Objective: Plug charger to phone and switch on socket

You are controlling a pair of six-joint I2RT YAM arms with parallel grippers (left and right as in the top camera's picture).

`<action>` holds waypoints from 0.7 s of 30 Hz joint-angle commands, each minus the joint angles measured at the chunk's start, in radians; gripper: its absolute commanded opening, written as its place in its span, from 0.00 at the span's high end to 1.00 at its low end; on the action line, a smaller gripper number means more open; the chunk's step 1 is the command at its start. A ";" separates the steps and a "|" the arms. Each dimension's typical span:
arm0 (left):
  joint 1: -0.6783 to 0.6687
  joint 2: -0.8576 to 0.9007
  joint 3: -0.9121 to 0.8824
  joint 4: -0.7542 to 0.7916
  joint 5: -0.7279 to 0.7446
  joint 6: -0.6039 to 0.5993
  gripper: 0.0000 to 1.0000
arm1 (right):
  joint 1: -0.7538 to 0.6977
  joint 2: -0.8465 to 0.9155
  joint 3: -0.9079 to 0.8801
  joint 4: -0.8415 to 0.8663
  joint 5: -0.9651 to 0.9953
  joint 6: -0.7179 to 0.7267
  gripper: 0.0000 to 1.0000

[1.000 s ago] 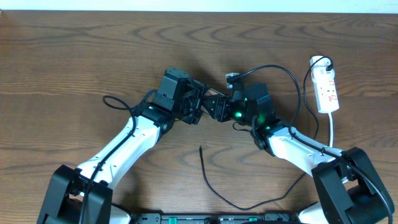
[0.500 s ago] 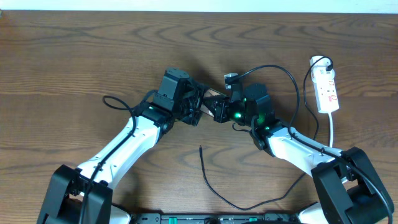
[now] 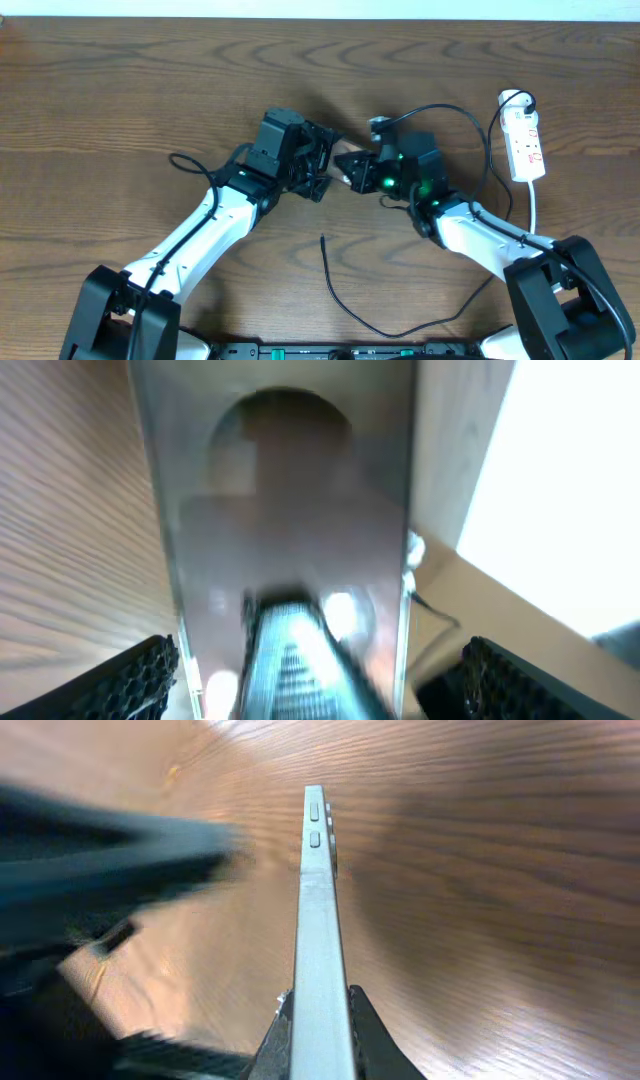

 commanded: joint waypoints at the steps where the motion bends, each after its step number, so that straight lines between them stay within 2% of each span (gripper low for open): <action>1: 0.027 -0.015 0.024 0.032 0.146 0.017 0.09 | -0.072 0.005 0.014 -0.011 0.041 0.092 0.99; 6: 0.063 -0.015 0.024 0.047 0.231 0.020 0.09 | -0.145 0.005 0.014 -0.044 0.040 0.290 0.99; 7: 0.074 -0.015 0.024 0.047 0.242 0.021 0.09 | -0.161 0.005 0.014 -0.044 0.039 0.385 0.99; 9: 0.089 -0.015 0.024 0.046 0.260 0.031 0.09 | -0.171 0.005 0.014 -0.034 0.028 0.473 0.99; 12: 0.119 -0.015 0.024 0.047 0.282 0.063 0.09 | -0.178 0.005 0.014 0.006 -0.013 0.650 0.99; 17: 0.190 -0.015 0.024 0.054 0.285 0.208 0.09 | -0.171 0.005 0.014 0.117 -0.090 0.945 0.99; 21: 0.228 -0.014 0.024 0.072 0.277 0.219 0.09 | -0.149 0.005 0.014 0.183 -0.109 1.094 0.99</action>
